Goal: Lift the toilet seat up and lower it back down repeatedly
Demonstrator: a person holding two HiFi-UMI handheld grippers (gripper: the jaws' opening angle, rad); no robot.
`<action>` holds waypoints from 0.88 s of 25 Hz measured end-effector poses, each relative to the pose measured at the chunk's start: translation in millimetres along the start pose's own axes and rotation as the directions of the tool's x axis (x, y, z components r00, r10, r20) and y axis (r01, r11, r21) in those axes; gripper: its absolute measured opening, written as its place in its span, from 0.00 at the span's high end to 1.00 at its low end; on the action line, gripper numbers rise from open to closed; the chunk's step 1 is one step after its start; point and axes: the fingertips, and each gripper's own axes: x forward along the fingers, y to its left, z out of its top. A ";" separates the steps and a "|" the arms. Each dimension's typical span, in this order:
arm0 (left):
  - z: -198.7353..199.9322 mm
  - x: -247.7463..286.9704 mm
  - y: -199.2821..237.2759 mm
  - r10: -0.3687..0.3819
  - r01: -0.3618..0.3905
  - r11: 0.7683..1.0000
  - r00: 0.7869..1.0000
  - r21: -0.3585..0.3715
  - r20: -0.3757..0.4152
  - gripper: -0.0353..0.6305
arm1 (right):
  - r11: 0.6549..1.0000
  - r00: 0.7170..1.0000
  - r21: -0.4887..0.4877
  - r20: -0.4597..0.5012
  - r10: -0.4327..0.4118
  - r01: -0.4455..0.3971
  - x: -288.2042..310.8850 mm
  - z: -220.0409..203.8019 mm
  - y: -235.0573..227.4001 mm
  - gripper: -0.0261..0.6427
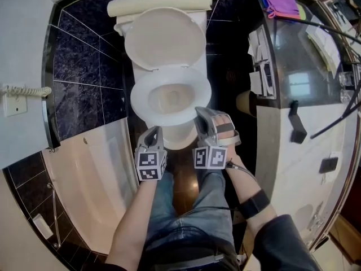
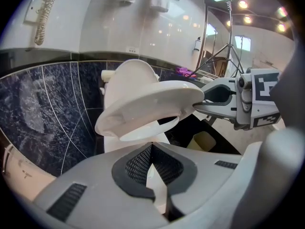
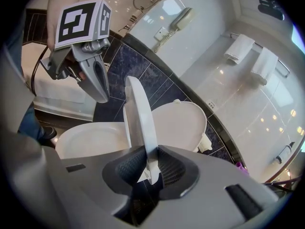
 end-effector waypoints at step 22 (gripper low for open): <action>-82.8 -4.5 -13.2 -0.077 0.077 0.997 0.997 -0.007 -0.019 0.95 | 0.979 0.976 -0.141 -0.184 0.118 -0.145 -21.6 -46.5 121.3 0.78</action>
